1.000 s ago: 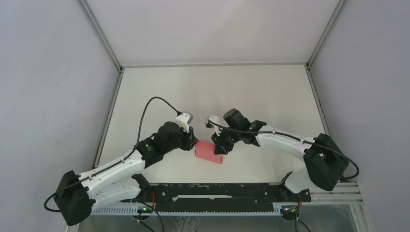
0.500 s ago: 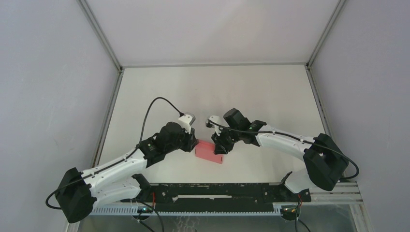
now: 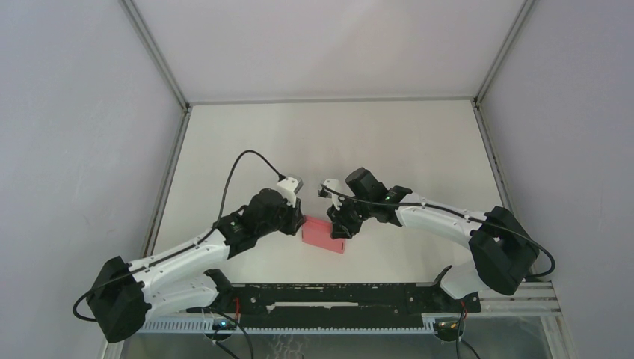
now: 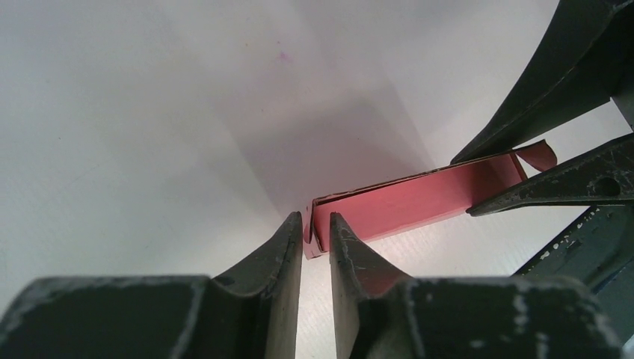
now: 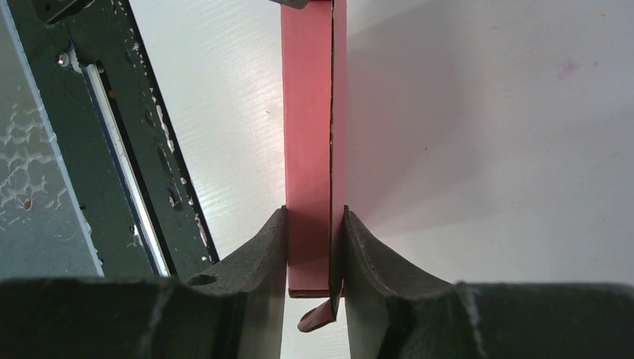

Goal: Fold the paper box
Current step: Close the paper box at the center of the board.

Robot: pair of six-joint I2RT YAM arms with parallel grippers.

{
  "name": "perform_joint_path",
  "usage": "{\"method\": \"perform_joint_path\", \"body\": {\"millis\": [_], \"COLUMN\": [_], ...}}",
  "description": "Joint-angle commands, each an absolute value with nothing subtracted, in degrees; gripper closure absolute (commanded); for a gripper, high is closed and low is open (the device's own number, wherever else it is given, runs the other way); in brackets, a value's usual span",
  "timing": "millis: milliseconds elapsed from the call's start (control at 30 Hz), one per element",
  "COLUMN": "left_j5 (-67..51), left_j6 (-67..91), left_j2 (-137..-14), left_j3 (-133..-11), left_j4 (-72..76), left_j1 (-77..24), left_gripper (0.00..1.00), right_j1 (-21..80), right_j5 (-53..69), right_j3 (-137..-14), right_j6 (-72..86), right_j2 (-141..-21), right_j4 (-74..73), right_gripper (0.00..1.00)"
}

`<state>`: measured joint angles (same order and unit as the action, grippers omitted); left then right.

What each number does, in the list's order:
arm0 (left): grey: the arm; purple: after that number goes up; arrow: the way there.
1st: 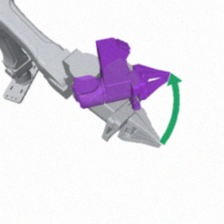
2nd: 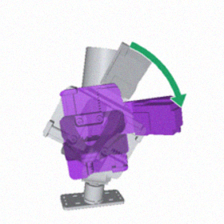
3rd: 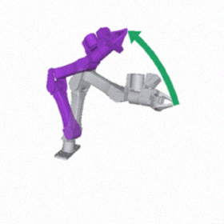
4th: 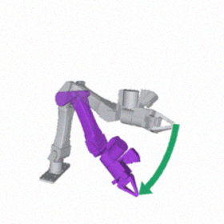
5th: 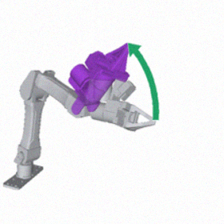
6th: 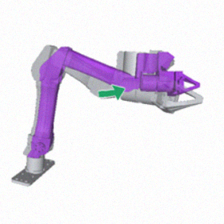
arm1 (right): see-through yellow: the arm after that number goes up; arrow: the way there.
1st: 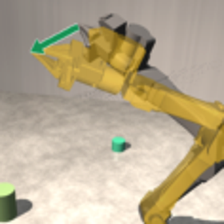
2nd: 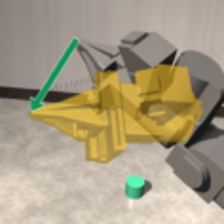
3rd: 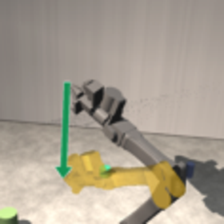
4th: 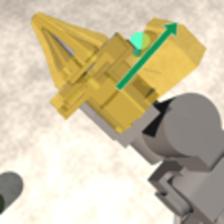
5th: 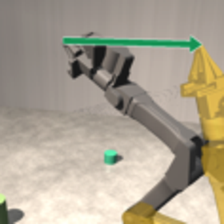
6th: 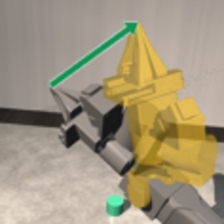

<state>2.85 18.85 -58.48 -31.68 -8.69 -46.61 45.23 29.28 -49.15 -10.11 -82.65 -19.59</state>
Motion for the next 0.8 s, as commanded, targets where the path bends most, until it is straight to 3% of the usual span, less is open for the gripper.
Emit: {"method": "perform_joint_path", "body": {"millis": [0,533,767], "left_j5": [3.9,5.0,4.9], "left_j6": [17.1,16.8,16.3], "left_j2": [-58.4,-59.2,-59.8], "left_j3": [-35.0,-35.6,-36.8], "left_j4": [-6.9,-7.1,-7.9], "left_j1": [-46.9,-46.9,-46.9], "left_gripper": [0.77,0.86,0.8], "right_j1": [45.3,45.6,45.8], "right_j5": [30.5,30.3,30.5], "right_j3": [-50.1,-50.1,-50.1], "right_j6": [-10.5,-10.5,-10.5], "right_j2": [-82.8,-82.9,-82.9], "right_j4": [-17.7,-17.9,-17.7], "right_gripper": [0.86,0.86,0.86]}}
